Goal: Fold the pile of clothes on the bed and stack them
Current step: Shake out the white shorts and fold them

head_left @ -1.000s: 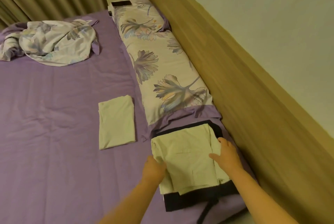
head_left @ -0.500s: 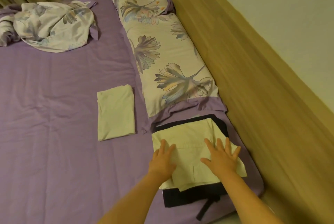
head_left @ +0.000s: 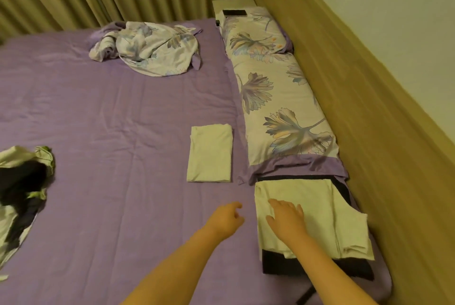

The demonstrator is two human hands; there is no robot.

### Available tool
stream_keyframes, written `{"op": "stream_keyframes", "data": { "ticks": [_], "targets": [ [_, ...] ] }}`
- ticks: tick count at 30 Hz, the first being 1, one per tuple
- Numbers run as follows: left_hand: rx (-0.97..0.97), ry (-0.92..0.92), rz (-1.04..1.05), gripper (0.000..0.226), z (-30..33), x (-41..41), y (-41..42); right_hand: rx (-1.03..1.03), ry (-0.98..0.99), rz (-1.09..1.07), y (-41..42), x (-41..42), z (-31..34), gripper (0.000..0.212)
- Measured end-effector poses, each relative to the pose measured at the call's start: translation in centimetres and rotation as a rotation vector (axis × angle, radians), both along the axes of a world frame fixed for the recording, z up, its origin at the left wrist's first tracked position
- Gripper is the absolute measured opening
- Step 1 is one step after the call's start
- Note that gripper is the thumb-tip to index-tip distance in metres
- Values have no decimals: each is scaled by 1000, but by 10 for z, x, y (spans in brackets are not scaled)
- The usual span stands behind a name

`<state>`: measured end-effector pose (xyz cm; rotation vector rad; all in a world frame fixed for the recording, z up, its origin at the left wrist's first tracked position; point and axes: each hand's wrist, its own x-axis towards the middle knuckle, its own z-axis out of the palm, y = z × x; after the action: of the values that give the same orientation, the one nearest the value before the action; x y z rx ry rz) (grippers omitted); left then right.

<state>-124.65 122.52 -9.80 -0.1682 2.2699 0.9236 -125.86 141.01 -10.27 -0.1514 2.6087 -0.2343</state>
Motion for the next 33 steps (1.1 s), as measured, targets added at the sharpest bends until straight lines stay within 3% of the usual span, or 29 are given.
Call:
{"op": "stream_keyframes", "data": {
  "ticks": [11,23,33],
  "targets": [
    [-82,116,356,34,55,142,-209,-106,-3,319,-218,84,42,44],
    [-138,185,704,29,71,337,-412,-193,38,595,-449,220,57,42],
    [-113,157,914,27,59,376,-505,-215,44,778,-572,231,66,38]
  ]
}}
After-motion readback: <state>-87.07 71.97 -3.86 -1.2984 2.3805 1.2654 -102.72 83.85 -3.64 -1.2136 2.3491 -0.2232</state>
